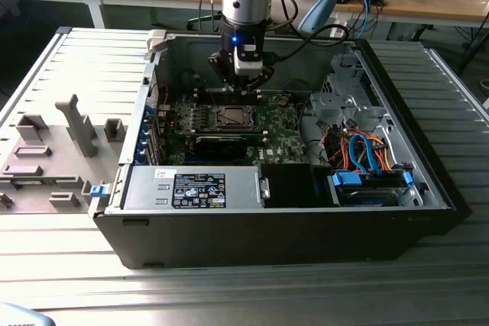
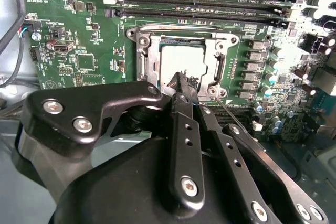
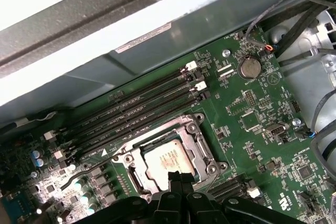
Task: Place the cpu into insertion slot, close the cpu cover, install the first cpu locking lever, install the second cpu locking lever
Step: 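Install the first cpu locking lever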
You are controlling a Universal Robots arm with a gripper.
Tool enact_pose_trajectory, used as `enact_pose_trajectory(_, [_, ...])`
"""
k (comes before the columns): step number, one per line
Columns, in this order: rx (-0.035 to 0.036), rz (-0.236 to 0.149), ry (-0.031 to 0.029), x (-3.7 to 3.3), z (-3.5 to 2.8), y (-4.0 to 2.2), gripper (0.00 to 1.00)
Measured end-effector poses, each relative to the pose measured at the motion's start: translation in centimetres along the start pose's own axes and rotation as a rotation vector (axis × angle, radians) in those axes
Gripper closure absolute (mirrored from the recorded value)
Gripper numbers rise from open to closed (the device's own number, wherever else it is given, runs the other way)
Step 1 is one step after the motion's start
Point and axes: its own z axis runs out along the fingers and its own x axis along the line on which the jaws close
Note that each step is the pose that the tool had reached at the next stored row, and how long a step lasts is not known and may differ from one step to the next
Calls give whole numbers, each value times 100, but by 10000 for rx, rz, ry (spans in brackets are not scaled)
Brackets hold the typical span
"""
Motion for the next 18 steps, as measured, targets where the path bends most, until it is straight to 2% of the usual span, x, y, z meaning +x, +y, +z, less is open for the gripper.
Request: enact_pose_trajectory(18, [-4,-245,-8,0,0,0,89])
